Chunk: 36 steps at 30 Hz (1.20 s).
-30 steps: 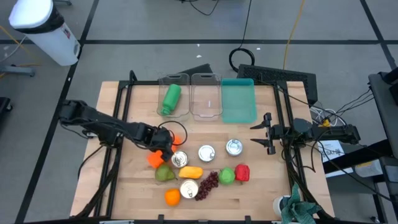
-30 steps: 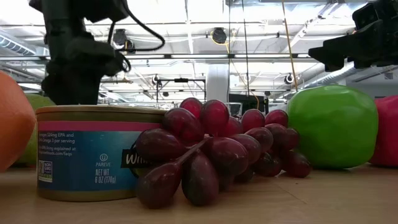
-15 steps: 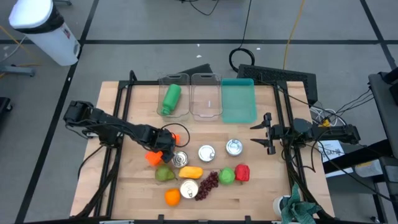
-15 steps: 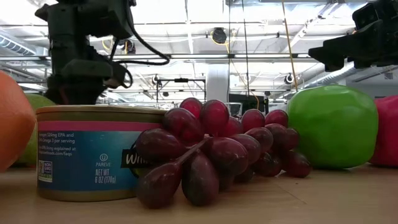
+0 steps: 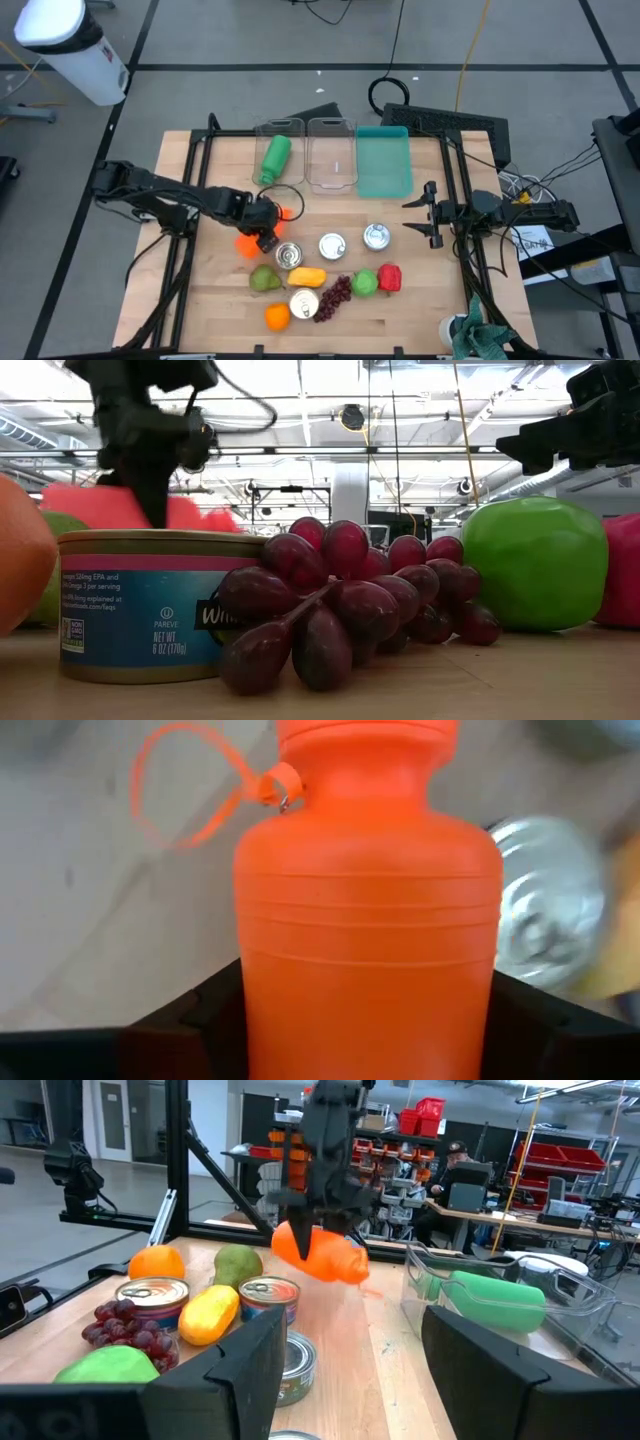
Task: Pick & Place Food Item
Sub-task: Put the orange water bottle into the left transparent bin
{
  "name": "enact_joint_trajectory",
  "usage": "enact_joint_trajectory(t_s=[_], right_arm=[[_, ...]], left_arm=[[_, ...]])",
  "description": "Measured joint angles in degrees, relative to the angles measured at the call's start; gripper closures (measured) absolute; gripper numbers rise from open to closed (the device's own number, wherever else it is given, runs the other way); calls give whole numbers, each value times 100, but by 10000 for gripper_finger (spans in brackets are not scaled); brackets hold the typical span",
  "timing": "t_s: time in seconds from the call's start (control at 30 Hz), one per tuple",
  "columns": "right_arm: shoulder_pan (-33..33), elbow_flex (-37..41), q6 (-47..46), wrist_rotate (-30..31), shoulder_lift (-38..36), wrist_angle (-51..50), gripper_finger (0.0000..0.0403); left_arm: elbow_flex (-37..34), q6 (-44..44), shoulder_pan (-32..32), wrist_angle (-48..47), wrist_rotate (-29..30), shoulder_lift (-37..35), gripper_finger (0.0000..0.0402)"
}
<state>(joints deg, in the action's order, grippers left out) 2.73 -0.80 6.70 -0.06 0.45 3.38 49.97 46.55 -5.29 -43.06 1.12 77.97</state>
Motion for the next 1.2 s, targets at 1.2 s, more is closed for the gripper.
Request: enact_joint_trajectory(t_s=[1.2], right_arm=[[1,1,0,-1,-2,3,183]], left_arm=[[1555,-1347,3196,727,1443,866,117]])
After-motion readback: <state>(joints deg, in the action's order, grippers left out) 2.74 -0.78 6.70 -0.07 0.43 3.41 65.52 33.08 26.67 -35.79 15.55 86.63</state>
